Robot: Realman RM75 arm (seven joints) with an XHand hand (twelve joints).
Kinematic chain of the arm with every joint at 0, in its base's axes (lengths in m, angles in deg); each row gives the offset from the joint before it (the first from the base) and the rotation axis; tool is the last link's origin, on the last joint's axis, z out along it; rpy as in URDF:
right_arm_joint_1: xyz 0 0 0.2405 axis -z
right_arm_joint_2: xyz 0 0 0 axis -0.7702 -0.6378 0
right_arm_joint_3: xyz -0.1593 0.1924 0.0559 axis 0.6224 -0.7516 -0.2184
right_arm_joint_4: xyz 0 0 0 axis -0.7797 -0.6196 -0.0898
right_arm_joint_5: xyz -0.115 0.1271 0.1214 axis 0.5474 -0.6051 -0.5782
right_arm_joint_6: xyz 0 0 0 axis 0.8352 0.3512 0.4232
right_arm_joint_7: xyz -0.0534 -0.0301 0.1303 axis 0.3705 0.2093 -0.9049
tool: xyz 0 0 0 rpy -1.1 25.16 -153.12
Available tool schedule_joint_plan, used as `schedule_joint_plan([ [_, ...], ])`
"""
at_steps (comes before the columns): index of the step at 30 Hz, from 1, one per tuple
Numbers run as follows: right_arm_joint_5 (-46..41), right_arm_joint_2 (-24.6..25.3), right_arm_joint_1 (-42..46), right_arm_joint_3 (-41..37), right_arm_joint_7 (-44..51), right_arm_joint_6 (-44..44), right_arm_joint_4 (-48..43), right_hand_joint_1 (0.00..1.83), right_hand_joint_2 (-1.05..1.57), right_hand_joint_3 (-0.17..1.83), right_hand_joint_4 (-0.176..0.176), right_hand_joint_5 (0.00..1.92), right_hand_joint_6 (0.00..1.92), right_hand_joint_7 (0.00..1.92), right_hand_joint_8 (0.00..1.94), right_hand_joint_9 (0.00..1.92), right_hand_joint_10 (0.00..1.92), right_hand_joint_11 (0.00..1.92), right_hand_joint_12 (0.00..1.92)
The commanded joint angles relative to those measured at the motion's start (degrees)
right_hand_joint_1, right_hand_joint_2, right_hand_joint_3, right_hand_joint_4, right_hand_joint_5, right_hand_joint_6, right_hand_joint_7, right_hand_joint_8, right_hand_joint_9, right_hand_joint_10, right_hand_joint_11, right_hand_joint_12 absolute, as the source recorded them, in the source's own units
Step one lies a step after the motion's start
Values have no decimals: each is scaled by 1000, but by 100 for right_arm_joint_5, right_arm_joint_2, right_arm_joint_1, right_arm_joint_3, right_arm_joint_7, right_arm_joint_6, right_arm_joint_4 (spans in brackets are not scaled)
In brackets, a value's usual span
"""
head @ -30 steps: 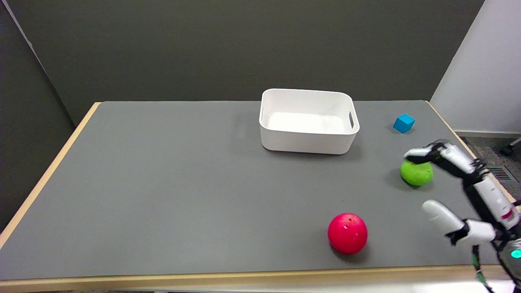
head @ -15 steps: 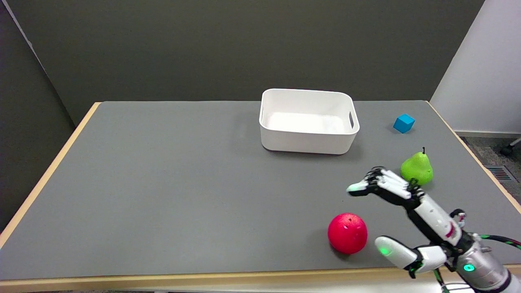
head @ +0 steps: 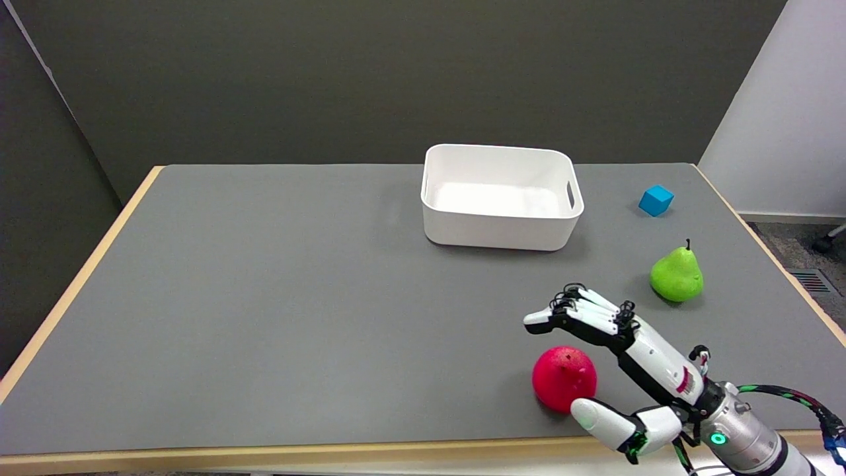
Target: Pick up the red apple.
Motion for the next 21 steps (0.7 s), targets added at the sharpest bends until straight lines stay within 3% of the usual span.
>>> schedule_joint_plan([
  [1,-76,10,-198,94,309,-646,8,252,693,940,-12,334,620,479,606,355,959,142,1321],
  [21,-204,43,-300,88,227,-890,589,258,691,940,-4,341,632,490,611,362,958,132,1301],
])
